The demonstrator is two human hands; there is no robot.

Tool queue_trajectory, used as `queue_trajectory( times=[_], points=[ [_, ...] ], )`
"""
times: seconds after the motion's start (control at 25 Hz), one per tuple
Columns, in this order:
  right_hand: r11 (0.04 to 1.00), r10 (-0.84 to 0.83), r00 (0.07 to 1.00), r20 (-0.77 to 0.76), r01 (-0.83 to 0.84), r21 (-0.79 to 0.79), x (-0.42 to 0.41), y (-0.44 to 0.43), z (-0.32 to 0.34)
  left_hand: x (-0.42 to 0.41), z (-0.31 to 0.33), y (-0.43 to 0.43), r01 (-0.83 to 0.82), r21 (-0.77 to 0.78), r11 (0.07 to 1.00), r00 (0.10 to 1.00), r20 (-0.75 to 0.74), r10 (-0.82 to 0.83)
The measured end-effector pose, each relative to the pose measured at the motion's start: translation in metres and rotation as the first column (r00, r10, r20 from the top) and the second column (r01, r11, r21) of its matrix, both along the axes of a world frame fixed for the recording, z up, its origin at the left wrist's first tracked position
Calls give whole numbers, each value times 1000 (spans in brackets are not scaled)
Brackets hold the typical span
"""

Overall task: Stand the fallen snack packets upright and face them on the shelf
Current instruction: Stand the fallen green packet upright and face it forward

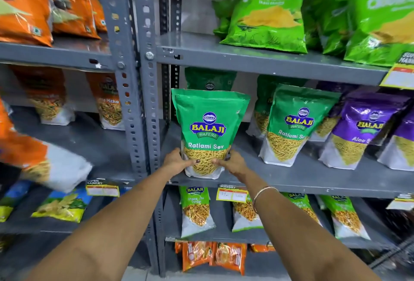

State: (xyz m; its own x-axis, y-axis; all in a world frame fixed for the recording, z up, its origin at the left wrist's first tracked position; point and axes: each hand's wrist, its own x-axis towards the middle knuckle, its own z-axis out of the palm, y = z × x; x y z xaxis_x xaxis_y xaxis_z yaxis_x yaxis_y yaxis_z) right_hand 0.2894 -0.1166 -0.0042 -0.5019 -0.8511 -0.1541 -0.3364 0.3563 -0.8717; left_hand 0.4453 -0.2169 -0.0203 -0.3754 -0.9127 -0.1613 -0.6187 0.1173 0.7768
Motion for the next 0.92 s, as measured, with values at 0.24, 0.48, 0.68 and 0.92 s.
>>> queue_trajectory(
  times=[0.24,0.48,0.68,0.92],
  points=[
    [1000,1,998,62,0,-16,-5,-1,-2,3,-2,3,27,107,994,995,-102,-16],
    [991,81,992,93,-90,99,-17,5,0,1,17,2,89,277,957,954,251,-162],
    [937,2,998,55,-21,349,-101,42,2,-45,42,33,194,736,648,640,405,-652],
    [938,-190,961,-201,239,253,-242,74,-4,-184,29,72,341,356,870,931,3,-365]
  ],
)
